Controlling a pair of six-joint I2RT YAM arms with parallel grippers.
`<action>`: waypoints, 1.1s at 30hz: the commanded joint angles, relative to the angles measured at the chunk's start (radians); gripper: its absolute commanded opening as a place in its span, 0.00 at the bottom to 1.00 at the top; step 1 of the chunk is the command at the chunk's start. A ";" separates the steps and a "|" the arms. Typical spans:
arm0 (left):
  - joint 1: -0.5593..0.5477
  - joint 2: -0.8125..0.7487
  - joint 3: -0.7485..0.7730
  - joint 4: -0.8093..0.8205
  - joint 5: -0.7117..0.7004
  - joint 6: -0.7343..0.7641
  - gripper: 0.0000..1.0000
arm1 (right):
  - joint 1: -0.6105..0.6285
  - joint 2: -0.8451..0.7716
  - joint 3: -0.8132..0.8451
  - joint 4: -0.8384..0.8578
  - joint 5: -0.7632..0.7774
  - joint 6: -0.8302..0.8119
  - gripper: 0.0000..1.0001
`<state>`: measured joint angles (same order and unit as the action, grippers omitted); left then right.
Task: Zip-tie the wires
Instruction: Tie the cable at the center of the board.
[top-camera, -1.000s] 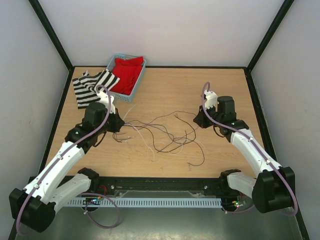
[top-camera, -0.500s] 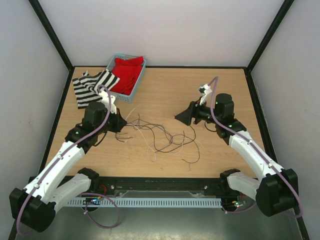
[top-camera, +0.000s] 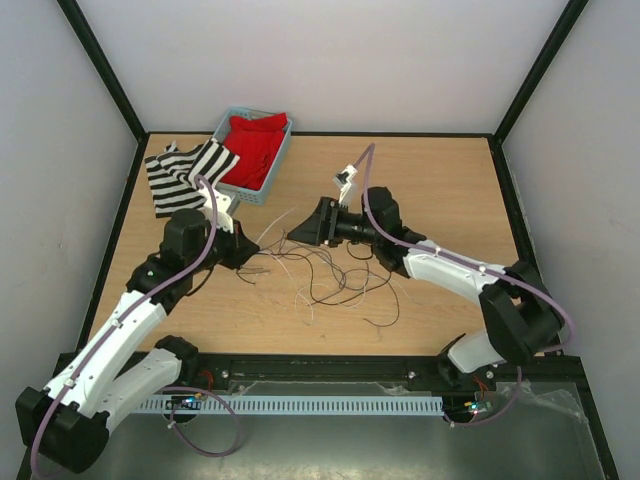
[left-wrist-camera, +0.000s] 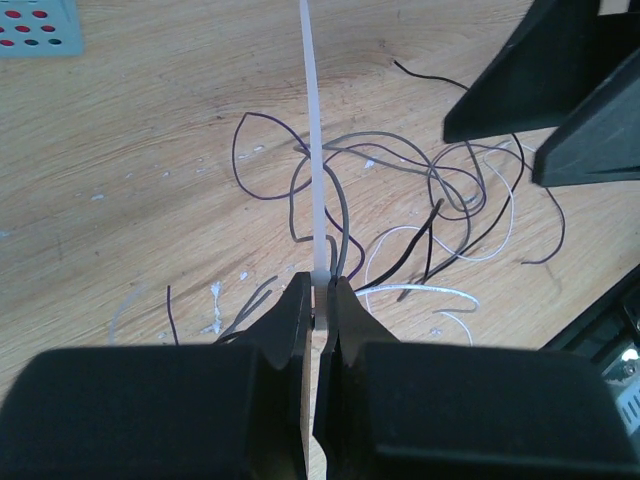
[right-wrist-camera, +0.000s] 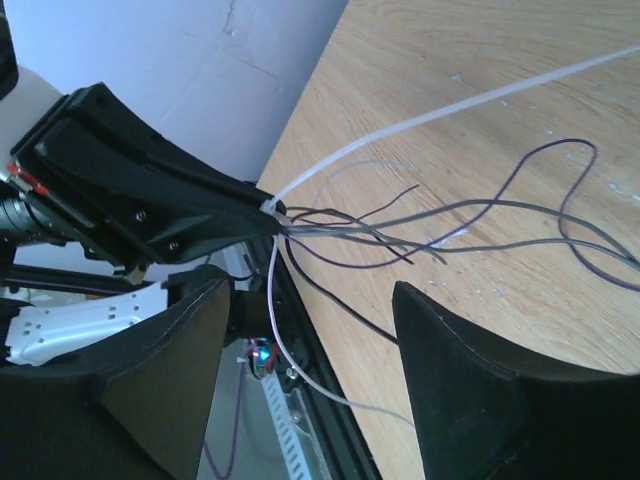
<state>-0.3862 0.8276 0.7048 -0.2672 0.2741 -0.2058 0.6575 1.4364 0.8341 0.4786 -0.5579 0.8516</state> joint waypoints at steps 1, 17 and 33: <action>-0.003 -0.022 -0.012 0.041 0.033 0.007 0.00 | 0.028 0.050 0.045 0.153 0.029 0.136 0.76; -0.026 -0.033 -0.023 0.084 0.066 0.006 0.00 | 0.081 0.221 0.136 0.236 0.047 0.168 0.73; -0.063 -0.042 -0.060 0.103 0.058 -0.006 0.00 | 0.101 0.315 0.193 0.353 0.018 0.200 0.00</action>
<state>-0.4450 0.8070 0.6666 -0.1974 0.3294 -0.2092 0.7578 1.7477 0.9962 0.7589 -0.5175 1.0431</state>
